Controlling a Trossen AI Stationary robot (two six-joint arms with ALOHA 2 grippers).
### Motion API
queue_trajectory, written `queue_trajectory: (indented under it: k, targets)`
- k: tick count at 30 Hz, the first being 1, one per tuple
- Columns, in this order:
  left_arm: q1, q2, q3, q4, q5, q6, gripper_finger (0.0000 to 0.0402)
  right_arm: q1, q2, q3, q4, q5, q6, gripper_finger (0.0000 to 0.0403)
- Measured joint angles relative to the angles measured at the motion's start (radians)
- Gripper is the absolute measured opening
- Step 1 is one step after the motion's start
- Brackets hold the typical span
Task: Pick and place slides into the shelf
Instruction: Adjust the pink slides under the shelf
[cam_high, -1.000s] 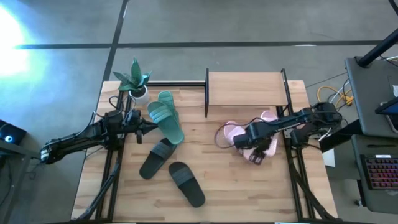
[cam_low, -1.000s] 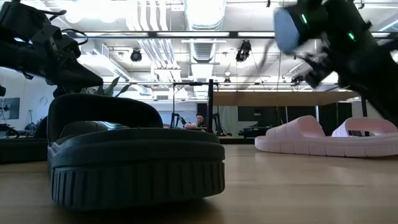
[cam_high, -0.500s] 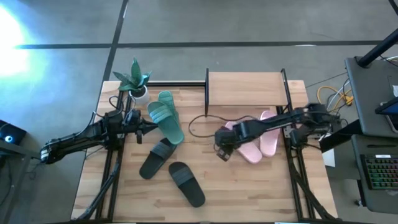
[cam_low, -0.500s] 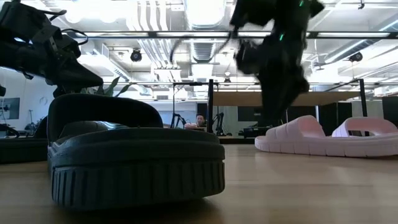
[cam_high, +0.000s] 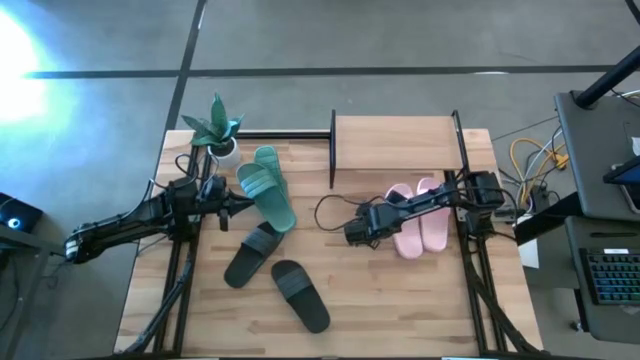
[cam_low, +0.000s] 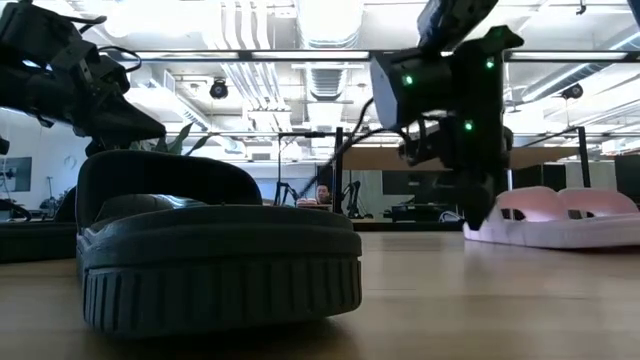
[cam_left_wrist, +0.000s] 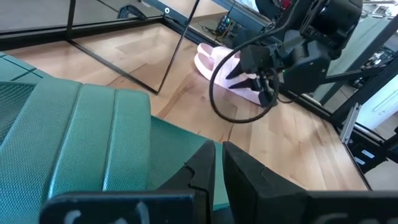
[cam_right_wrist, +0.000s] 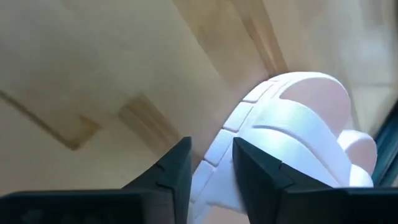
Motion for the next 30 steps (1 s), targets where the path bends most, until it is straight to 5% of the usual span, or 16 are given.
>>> queue_trajectory:
  k: [18, 22, 26, 30]
  targets:
    - [0.0, 0.0, 0.0, 0.0, 0.0, 0.0, 0.0015, 0.064, -0.086, -0.007, -0.073, 0.065, 0.066, 0.012]
    - [0.0, 0.001, 0.0, 0.0, 0.0, 0.0, 0.0015, 0.085, -0.166, -0.026, -0.078, -0.144, 0.092, 0.0114]
    - [0.0, 0.0, 0.0, 0.0, 0.0, 0.0, 0.0015, 0.093, -0.252, -0.104, -0.078, -0.421, 0.257, 0.0104]
    - [0.0, 0.0, 0.0, 0.0, 0.0, 0.0, 0.0015, 0.136, -0.347, -0.204, -0.077, -0.582, 0.443, 0.0091]
